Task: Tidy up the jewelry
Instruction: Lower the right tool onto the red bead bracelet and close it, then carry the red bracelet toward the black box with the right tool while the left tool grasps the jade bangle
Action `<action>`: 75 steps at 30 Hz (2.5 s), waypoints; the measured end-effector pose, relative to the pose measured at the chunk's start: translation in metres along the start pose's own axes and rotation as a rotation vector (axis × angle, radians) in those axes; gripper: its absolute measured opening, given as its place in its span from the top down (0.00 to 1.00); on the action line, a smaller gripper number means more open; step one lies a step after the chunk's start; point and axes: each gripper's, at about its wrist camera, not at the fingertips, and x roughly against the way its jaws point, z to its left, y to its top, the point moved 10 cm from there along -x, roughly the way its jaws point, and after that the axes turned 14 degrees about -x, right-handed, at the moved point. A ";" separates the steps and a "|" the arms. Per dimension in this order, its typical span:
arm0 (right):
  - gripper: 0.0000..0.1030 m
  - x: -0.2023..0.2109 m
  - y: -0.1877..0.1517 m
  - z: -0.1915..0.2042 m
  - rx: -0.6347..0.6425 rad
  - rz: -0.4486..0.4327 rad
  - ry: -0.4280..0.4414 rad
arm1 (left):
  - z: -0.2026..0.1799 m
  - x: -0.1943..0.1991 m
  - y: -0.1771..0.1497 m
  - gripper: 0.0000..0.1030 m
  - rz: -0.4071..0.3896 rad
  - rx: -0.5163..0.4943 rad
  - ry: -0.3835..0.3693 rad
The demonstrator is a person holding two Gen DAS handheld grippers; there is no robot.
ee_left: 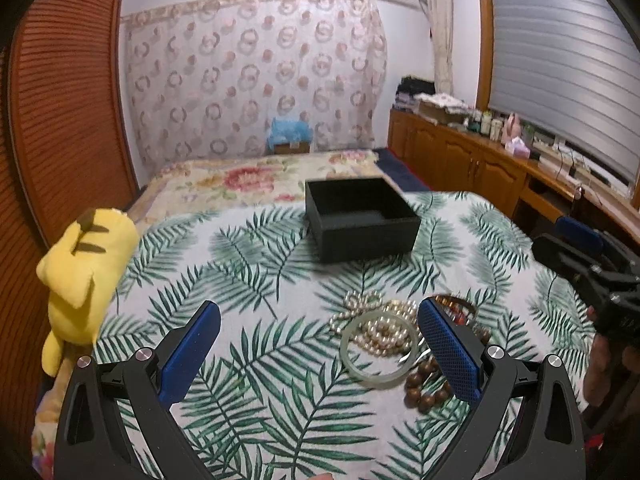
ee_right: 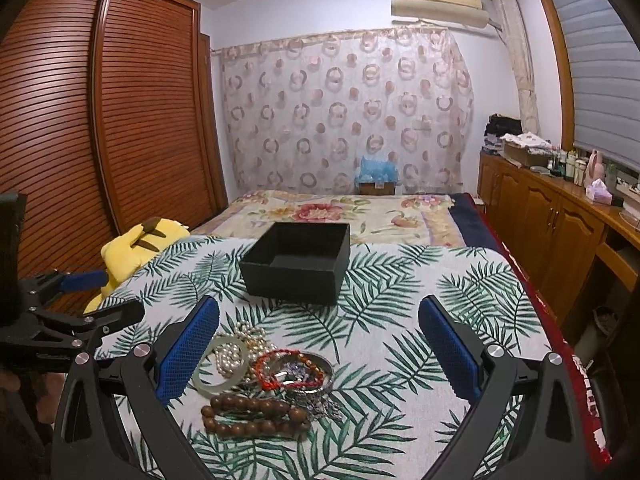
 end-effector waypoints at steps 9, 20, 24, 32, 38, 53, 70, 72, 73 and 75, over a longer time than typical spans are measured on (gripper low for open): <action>0.09 -0.019 -0.030 -0.007 0.038 0.075 0.037 | -0.002 -0.019 -0.027 0.07 0.082 -0.041 -0.032; 0.33 -0.049 -0.078 0.006 0.139 0.276 0.098 | -0.013 -0.040 -0.055 0.07 0.168 -0.077 -0.102; 0.37 -0.057 -0.091 0.015 0.181 0.336 0.113 | -0.012 -0.042 -0.059 0.07 0.177 -0.091 -0.094; 0.48 -0.072 -0.105 0.023 0.266 0.398 0.089 | -0.010 -0.049 -0.067 0.07 0.198 -0.069 -0.130; 0.56 -0.078 -0.105 0.014 0.295 0.410 0.047 | -0.009 -0.050 -0.068 0.07 0.196 -0.043 -0.158; 0.90 -0.069 -0.081 0.019 0.263 0.355 0.091 | -0.017 -0.063 -0.071 0.07 0.211 -0.001 -0.219; 0.90 -0.054 -0.047 0.003 0.236 0.262 0.059 | -0.058 -0.086 -0.045 0.16 0.214 -0.021 -0.336; 0.90 -0.055 -0.049 0.001 0.228 0.265 0.059 | -0.059 -0.088 -0.044 0.21 0.218 -0.028 -0.334; 0.90 -0.055 -0.050 0.001 0.226 0.265 0.059 | -0.060 -0.090 -0.043 0.22 0.222 -0.033 -0.332; 0.90 -0.056 -0.051 0.000 0.223 0.265 0.060 | -0.060 -0.093 -0.042 0.22 0.221 -0.038 -0.321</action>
